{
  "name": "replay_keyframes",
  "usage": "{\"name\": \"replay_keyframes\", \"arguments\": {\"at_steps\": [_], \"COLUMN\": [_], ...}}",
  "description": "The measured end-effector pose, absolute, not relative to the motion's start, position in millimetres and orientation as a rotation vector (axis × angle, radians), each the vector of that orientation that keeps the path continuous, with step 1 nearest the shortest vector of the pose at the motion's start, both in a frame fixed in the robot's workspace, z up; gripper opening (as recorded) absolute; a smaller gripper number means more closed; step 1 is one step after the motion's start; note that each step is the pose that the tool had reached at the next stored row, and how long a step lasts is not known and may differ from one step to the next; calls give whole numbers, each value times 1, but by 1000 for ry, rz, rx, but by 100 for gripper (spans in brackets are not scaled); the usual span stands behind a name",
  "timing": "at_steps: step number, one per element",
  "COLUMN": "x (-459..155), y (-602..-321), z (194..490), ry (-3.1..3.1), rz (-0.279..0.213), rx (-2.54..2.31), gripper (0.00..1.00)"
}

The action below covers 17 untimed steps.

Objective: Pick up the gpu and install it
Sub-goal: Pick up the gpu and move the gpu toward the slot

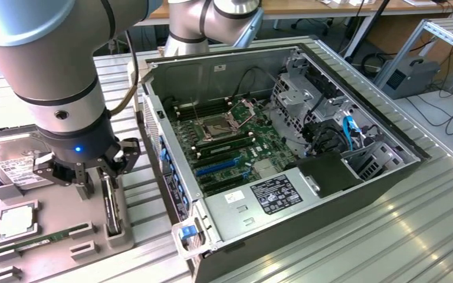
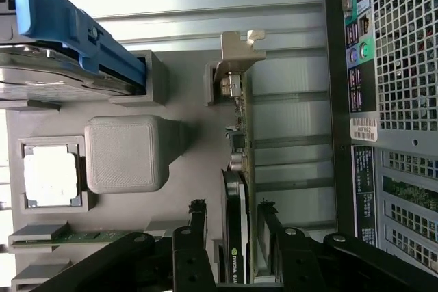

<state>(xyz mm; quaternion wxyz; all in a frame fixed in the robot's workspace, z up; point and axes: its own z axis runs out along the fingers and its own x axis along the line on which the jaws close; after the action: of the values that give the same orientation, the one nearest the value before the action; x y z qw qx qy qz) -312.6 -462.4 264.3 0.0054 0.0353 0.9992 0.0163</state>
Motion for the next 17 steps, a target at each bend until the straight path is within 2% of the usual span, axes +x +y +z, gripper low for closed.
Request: {"name": "replay_keyframes", "arguments": {"at_steps": [17], "x": [-312], "y": [-463], "z": [251], "ry": [3129], "rz": [44], "rx": [110], "gripper": [44]}}
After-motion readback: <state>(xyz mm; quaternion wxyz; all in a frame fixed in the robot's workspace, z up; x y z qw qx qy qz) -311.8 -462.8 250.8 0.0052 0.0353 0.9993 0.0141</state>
